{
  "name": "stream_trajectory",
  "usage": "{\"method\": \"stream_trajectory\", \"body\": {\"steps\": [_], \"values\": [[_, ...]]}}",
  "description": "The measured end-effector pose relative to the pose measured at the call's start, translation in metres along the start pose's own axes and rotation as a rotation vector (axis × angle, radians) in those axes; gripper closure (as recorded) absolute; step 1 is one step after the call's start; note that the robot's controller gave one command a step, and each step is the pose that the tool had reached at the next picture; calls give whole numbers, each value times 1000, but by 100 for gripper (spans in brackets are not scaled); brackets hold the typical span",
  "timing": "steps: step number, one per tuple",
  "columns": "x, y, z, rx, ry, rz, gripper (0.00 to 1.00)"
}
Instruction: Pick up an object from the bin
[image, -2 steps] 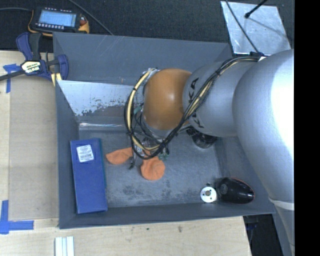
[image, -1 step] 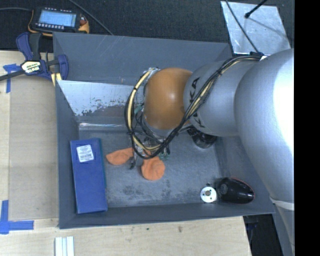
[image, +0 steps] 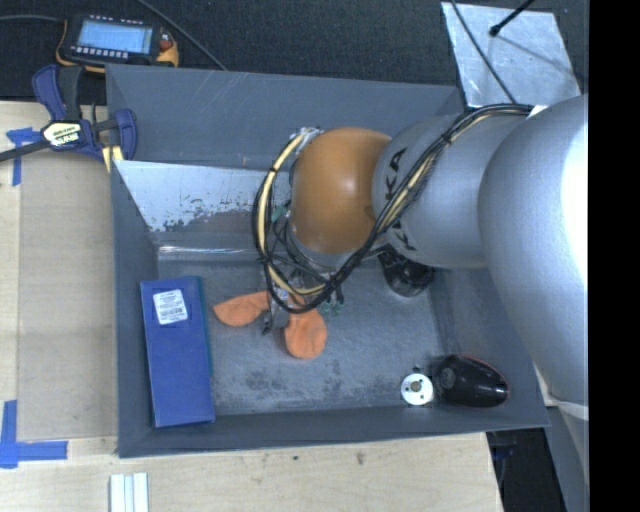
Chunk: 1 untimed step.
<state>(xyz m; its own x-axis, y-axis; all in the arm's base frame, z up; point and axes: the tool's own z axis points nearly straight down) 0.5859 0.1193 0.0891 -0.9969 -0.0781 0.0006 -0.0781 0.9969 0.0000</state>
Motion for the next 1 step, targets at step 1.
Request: {"method": "stream_trajectory", "body": {"steps": [1], "values": [[0,0,-16,1,3,0,100]]}}
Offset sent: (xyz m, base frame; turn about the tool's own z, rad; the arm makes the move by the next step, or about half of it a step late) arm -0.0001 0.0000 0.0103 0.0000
